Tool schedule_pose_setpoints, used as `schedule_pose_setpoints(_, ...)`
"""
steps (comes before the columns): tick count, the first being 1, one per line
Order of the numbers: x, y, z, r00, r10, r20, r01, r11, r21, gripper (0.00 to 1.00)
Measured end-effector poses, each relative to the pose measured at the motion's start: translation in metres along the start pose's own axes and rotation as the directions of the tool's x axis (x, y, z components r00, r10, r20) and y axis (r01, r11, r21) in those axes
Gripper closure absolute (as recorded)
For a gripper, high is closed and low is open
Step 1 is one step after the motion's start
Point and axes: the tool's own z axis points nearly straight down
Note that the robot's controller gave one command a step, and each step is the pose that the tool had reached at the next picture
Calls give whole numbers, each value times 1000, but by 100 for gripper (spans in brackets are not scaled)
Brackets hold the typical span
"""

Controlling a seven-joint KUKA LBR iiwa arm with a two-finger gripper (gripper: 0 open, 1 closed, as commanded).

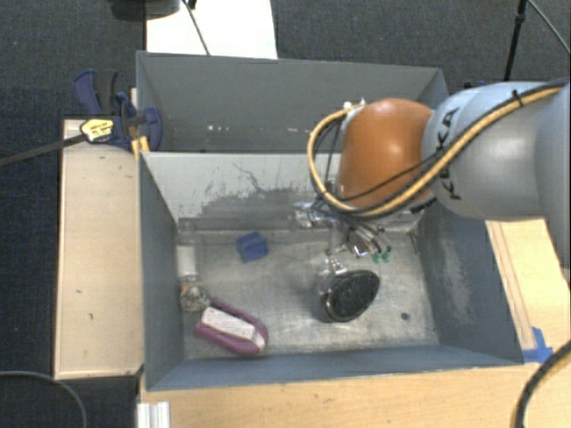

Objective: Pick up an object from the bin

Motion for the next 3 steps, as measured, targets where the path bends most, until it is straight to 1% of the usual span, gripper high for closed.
schedule_pose_setpoints(1,71,-68,19,999,35,-10,-35,999,-1,0)
schedule_pose_setpoints(2,69,-64,18,999,33,-6,-33,999,-4,100)
schedule_pose_setpoints(3,68,-63,18,999,35,-6,-35,999,-4,0)
